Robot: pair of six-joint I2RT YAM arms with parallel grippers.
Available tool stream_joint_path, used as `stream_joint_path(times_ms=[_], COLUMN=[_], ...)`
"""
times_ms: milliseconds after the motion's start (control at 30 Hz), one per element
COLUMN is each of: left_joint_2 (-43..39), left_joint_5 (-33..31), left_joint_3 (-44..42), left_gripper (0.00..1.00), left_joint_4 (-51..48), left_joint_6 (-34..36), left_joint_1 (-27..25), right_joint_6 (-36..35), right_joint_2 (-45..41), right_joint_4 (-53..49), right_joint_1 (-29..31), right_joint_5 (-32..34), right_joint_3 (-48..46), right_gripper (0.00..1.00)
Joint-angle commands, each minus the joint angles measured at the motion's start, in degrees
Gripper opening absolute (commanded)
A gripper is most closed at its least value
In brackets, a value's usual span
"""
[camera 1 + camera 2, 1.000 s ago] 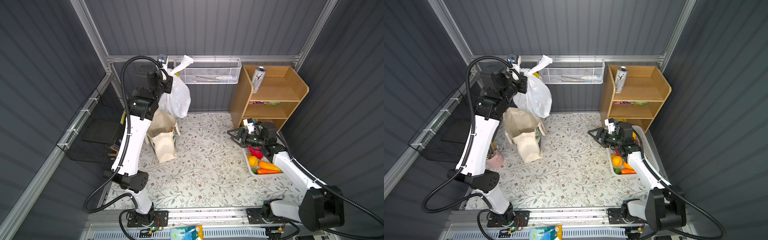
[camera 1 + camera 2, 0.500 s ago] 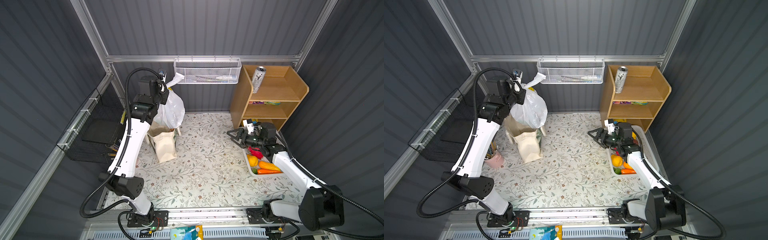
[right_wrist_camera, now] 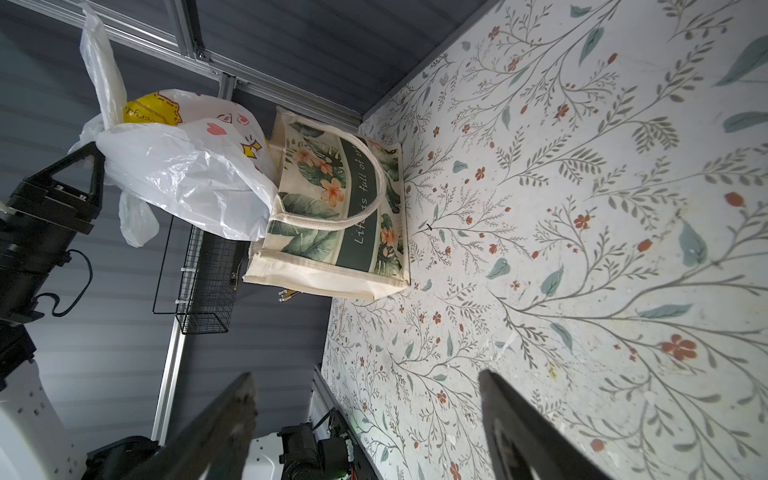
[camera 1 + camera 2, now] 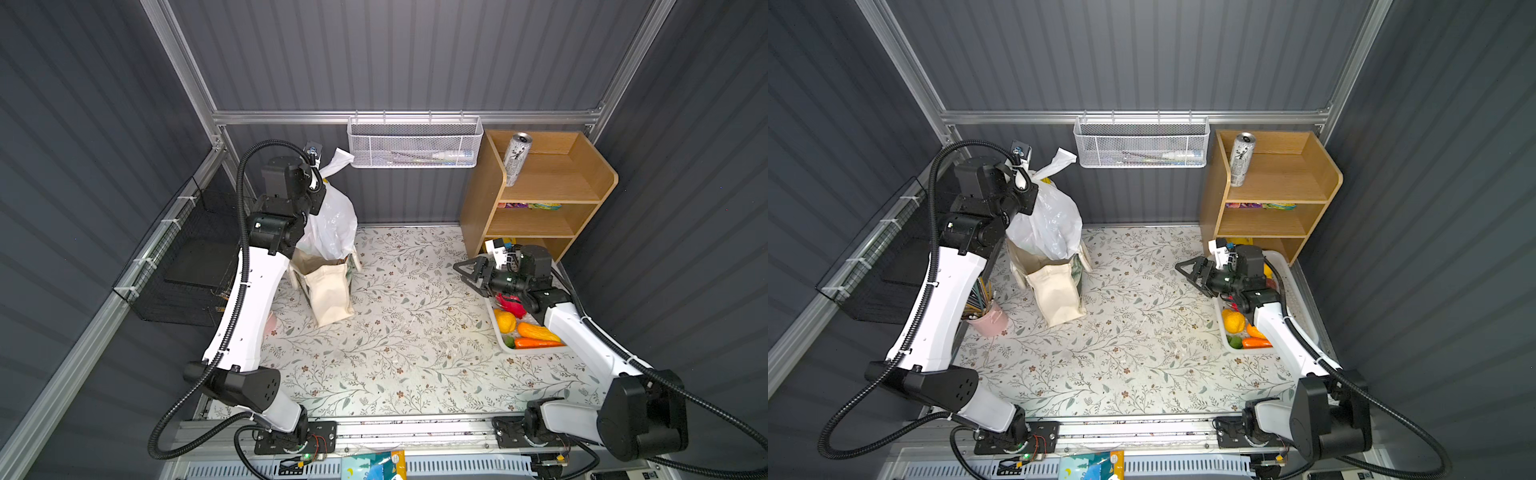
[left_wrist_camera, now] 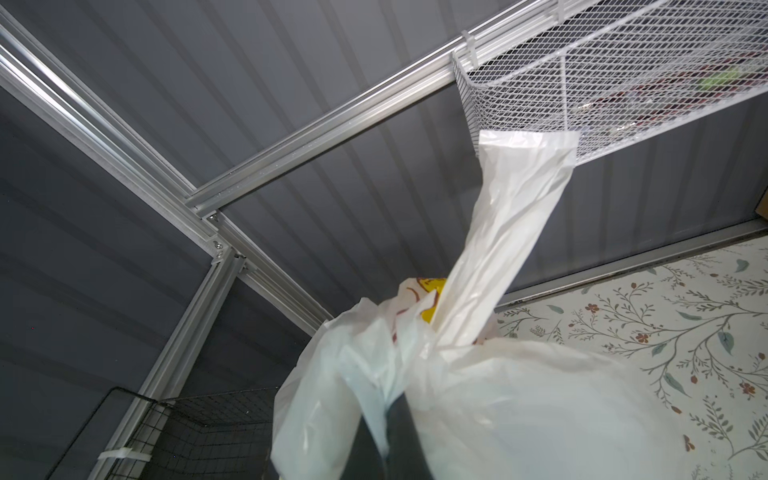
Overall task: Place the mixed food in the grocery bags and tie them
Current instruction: 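Carry the white bag over the canvas tote and lower it inside with the left gripper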
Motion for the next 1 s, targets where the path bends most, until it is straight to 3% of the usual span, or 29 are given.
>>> stream_joint_path(times_ms=[0,300,600,967], left_joint_2=[-0.02,4.87,5.84,9.56], left_joint_5=[0.15,2.49,1.55,3.45], left_joint_3=[1.31,-5.59,-22.21,-28.73], left_gripper=[0.00,0.00,0.00,0.00], left_joint_4=[-2.27,-10.18,-5.52,-5.04], left_joint_6=[1.87,0.18,-3.78,-7.68], left_joint_1=[0.35,0.41,0.39,0.42], right_joint_6=[-0.53,-0.52,-1.16,-1.19], right_joint_2=[0.40,-0.87,-1.83,-2.95], right_joint_4=[-0.13,-0.34,-1.66,-2.89], right_joint_1=[0.19,0.19,0.19,0.19], right_joint_5=[0.11,0.37,0.89,1.61], right_joint_3=[-0.75,-1.68,-1.55,-1.16], right_gripper=[0.85,0.84,0.84,0.84])
